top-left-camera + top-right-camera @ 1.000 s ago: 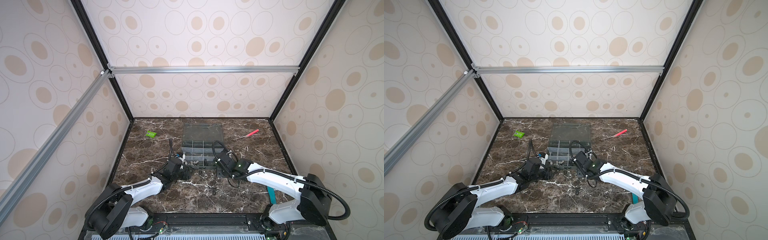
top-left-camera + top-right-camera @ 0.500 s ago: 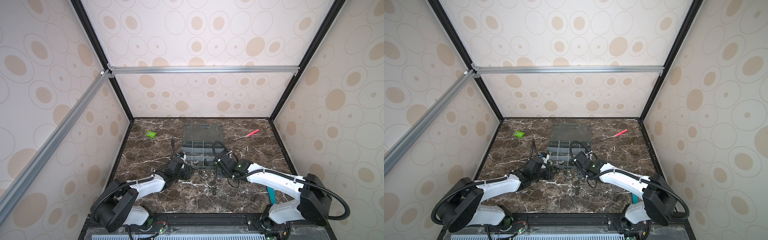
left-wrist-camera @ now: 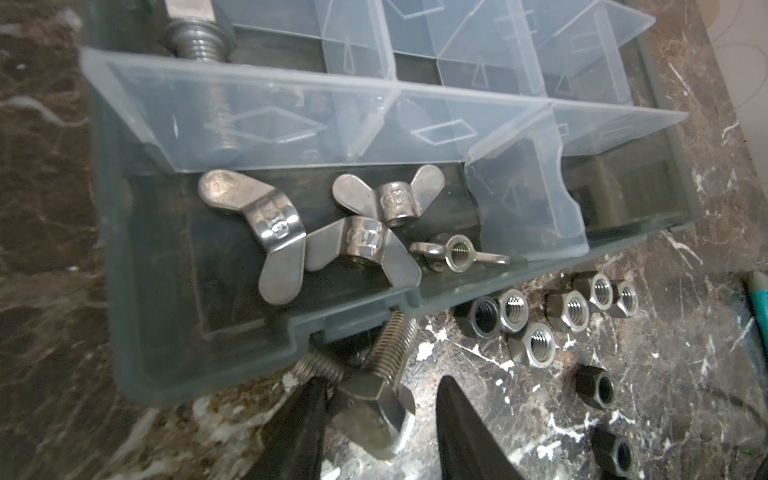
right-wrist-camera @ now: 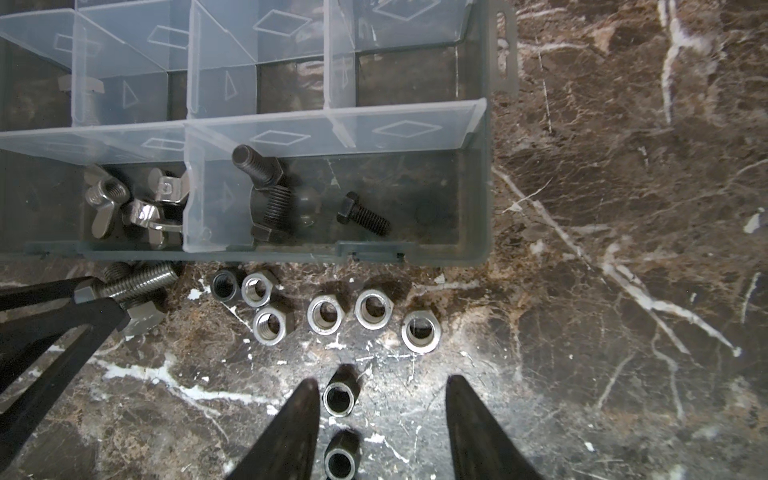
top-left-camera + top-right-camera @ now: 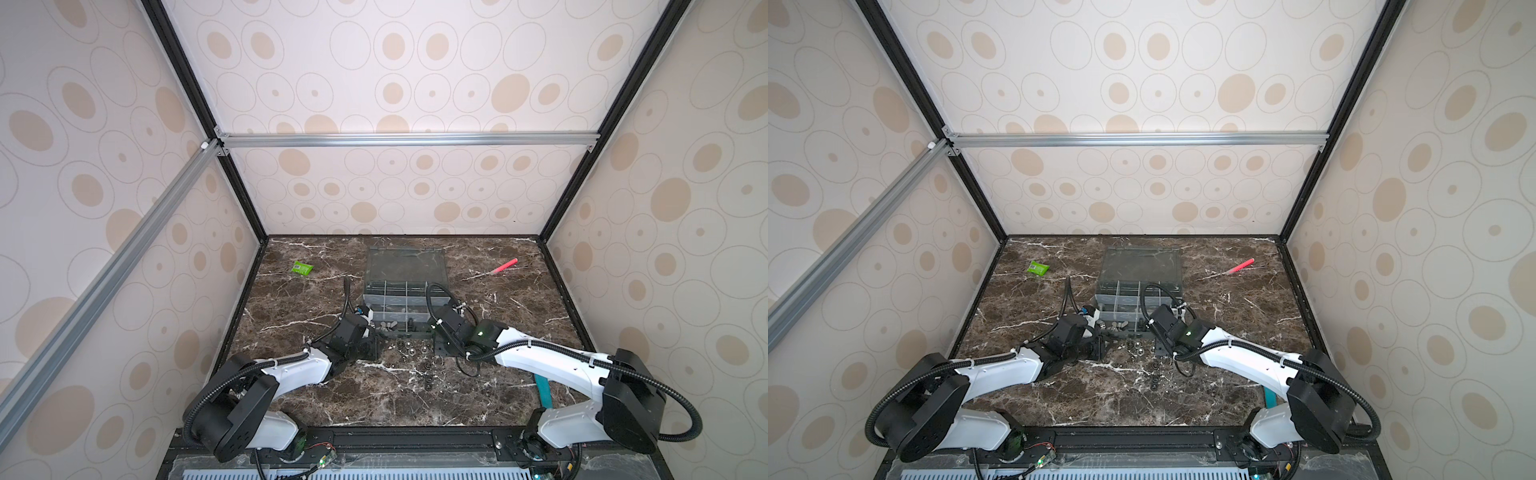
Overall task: Sort the screws and nuts into containers
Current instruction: 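Lower the left gripper and close it on the silver hex bolt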
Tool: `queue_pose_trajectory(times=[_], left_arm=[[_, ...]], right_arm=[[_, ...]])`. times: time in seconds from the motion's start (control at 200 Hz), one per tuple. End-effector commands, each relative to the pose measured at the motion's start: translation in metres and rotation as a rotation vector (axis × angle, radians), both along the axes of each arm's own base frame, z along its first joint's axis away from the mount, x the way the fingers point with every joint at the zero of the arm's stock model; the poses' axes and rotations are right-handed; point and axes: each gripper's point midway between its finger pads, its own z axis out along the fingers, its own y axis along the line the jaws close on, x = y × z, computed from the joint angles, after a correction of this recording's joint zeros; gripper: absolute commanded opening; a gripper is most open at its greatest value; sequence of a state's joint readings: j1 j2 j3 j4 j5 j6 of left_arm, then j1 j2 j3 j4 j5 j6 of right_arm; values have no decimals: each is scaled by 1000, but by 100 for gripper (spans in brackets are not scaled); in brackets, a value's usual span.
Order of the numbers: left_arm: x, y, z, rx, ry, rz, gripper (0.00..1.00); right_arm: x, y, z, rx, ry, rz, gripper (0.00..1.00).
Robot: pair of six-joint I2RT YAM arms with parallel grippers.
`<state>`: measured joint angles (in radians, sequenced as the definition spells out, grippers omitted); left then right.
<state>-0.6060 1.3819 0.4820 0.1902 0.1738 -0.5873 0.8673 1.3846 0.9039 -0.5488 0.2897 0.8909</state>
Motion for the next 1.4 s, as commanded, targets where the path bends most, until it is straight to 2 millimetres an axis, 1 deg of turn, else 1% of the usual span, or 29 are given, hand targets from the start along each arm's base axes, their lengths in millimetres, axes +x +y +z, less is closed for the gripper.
queue_pose_trajectory(times=[0.0,0.19,0.41,0.615,1.045,1.39], left_arm=[[11,-2,14,-20,-51,5,38],[8,-3,11,-30,-47,3,31],[7,-2,12,-35,-48,2,27],[7,-3,19,-43,-61,-4,24],[-3,1,27,-55,-67,-15,24],[-12,6,11,-48,-29,-13,26]], right_arm=[[-1,-8,1,1,-10,-35,53],[-1,-7,0,4,-7,-36,53],[-1,-8,1,5,-10,-40,53],[-2,-8,0,4,-9,-40,53],[-2,-8,-2,7,-6,-40,53],[-3,-9,-3,9,-5,-41,52]])
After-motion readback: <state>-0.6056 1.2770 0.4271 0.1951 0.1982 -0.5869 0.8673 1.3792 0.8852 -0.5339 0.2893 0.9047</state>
